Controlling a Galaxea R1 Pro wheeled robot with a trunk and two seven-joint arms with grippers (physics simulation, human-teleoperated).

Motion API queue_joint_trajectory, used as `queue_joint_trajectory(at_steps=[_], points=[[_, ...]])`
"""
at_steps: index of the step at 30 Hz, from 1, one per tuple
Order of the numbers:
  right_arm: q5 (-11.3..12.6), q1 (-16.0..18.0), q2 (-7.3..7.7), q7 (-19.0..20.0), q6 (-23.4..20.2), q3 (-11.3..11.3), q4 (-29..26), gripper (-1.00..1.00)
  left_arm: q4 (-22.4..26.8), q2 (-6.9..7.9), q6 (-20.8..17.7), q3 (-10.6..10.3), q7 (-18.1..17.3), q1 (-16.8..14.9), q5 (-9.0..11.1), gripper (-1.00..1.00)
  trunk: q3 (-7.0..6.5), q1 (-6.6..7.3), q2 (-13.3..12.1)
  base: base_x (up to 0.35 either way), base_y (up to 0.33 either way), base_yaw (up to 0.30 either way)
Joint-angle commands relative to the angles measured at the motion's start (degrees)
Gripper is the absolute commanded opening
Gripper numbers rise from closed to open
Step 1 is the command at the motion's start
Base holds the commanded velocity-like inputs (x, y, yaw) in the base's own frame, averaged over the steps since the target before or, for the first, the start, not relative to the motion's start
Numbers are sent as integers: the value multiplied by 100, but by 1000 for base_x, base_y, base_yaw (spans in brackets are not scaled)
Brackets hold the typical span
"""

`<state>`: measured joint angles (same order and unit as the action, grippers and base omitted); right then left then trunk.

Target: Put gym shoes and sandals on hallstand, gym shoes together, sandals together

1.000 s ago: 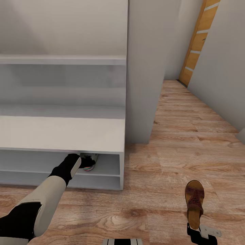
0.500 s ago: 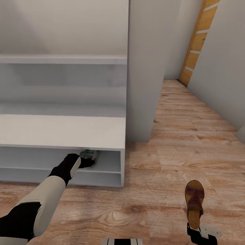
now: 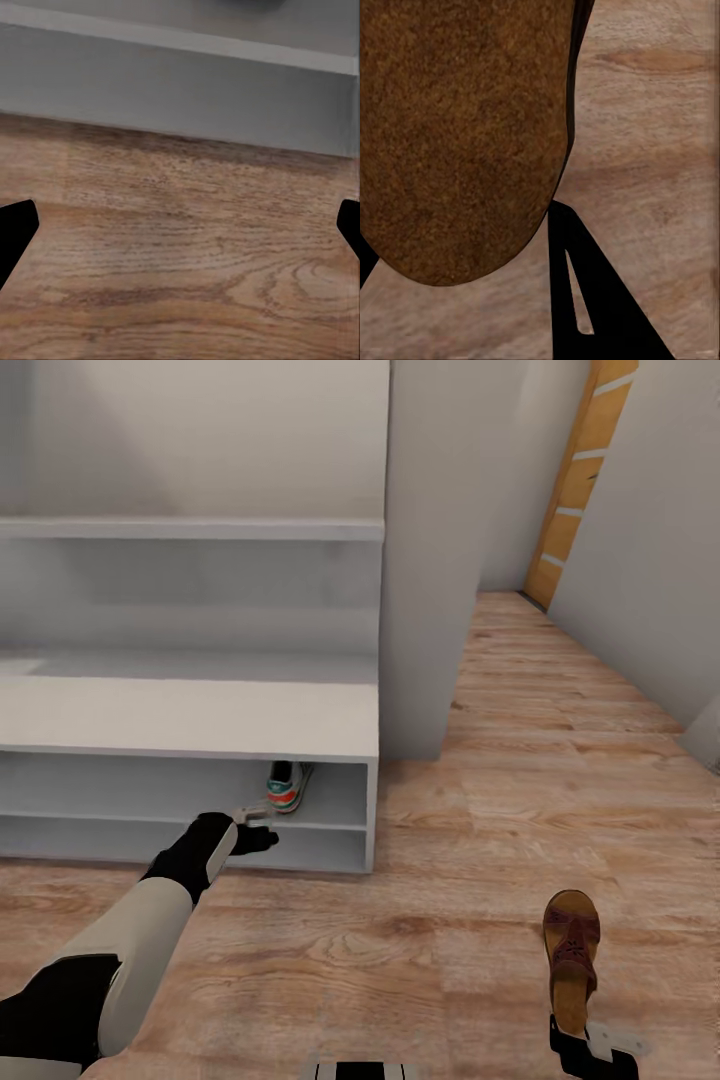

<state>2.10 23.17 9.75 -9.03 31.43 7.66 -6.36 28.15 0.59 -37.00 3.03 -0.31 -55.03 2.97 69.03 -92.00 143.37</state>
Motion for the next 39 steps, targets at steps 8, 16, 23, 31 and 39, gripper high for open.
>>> queue_joint_trajectory(at_steps=[8,16,23,31,39], points=[[27,3,-6,6,21,10,3,-100,12,12,-27,22,-3,4,30,100,4,5,2,-325,86,0],[27,3,-7,6,21,8,3,-100,-38,74,476,22,-8,10,34,100,4,5,2,-326,87,0],[27,3,-8,6,21,8,7,-100,84,310,1575,70,-84,953,101,100,4,5,2,-133,35,0],[19,3,11,10,21,8,28,-100,-118,1016,4304,95,-2136,3125,302,100,4,5,2,-2,1,0],[18,3,26,15,26,7,29,-100,-878,1248,4994,107,-2478,3521,514,100,4,5,2,0,0,0]])
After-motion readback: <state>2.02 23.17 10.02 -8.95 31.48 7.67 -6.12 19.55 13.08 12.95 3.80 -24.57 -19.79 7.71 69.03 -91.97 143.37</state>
